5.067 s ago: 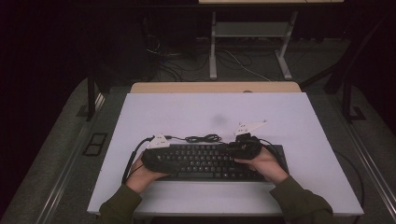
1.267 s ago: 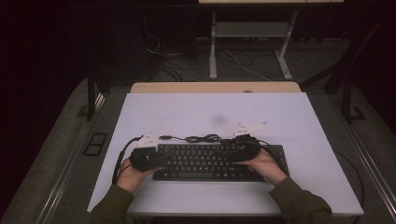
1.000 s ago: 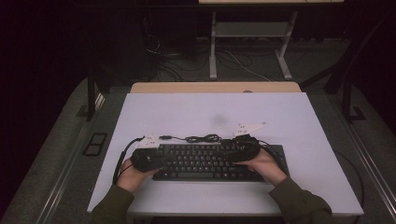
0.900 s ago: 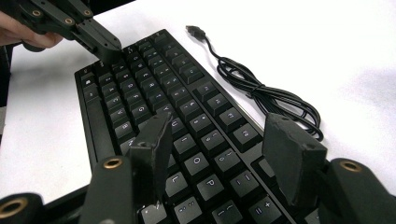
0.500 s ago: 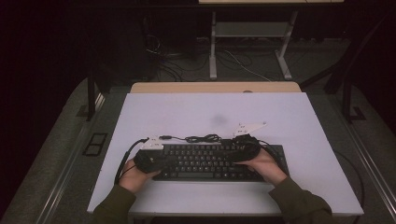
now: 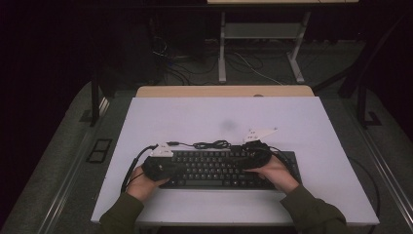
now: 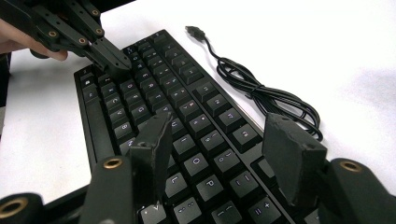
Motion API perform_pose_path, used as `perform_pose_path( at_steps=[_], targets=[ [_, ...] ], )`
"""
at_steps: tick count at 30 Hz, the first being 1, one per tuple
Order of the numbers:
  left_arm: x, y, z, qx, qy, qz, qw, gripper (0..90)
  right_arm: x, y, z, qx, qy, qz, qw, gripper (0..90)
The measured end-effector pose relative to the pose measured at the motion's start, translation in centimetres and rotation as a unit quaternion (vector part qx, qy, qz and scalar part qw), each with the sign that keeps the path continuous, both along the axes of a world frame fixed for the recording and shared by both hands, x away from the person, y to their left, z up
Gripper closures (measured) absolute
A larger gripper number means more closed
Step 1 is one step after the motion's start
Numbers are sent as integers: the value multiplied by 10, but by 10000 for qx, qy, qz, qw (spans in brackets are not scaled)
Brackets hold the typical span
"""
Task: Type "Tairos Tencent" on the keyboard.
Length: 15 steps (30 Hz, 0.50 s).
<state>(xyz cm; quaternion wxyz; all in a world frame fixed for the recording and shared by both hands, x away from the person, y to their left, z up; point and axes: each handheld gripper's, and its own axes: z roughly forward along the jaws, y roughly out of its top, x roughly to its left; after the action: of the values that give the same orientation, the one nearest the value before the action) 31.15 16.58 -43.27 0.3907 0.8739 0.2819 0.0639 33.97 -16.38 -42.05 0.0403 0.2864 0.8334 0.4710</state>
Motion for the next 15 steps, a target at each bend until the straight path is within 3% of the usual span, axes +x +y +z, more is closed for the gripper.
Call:
perform_pose_path(
  at_steps=[7,15],
  targets=[
    [-1,0,1,-36,-28,4,10000,889,0,0,0,5,1,-3,10000,420],
    [-3,4,8,-230,-88,114,9996,889,0,-1,0,3,-16,4,10000,420]
  ],
)
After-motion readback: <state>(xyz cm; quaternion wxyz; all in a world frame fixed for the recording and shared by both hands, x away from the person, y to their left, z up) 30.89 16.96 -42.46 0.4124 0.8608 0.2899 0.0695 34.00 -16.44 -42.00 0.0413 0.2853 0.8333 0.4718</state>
